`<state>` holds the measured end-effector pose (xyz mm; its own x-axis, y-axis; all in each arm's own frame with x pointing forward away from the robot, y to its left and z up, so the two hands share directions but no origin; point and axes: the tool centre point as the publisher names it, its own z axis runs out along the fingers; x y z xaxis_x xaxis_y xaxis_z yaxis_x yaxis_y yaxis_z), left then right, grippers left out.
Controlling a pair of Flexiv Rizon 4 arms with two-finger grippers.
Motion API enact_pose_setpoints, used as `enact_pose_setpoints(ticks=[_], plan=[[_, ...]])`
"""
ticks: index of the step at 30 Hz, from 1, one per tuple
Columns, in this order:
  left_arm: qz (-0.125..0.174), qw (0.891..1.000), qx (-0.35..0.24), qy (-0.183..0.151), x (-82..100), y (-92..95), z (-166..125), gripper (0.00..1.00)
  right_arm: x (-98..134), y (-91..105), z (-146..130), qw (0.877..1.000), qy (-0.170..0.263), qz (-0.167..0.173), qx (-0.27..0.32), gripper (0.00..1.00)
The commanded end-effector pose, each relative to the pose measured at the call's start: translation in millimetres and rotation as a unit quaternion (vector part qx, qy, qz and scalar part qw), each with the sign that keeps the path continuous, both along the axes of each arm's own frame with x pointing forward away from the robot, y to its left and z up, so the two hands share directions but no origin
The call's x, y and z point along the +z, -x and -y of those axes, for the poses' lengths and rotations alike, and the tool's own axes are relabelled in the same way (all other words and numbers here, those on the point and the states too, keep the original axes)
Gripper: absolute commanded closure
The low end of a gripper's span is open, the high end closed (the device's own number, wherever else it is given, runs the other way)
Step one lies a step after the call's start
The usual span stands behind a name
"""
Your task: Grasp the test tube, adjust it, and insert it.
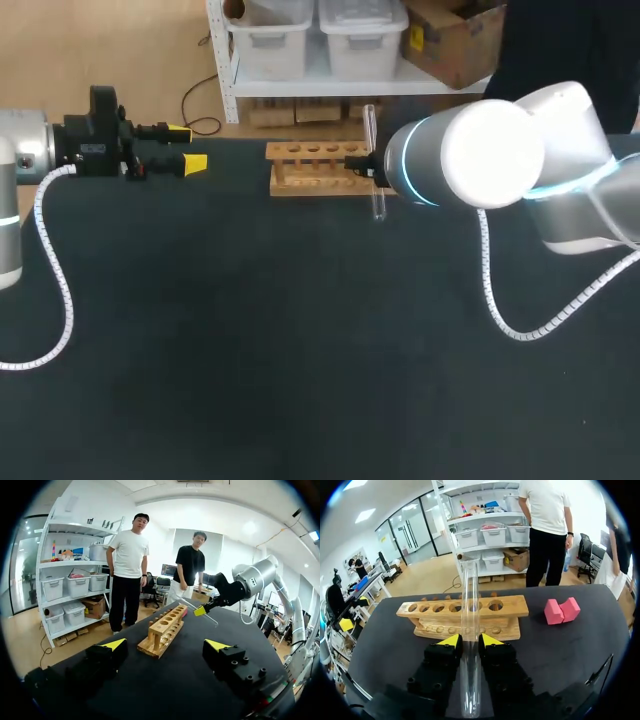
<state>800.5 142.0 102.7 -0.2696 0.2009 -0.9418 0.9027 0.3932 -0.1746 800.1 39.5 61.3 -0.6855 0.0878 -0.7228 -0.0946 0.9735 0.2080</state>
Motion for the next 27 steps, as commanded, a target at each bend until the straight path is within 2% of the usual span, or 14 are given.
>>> enact_pose_setpoints(ticks=[1, 27], plan=[[0.002, 1.0, 0.001, 0.001, -1.1, 1.0, -0.3, 0.0, -4.9, -7.7, 0.6, 1.0, -0.003, -0.004, 0.005, 1.0], [0.002, 1.0, 0.001, 0.001, -1.1, 1.0, -0.3, 0.0, -22.8, -13.8, 0.7, 0.998, -0.022, -0.045, 0.026, 1.0]])
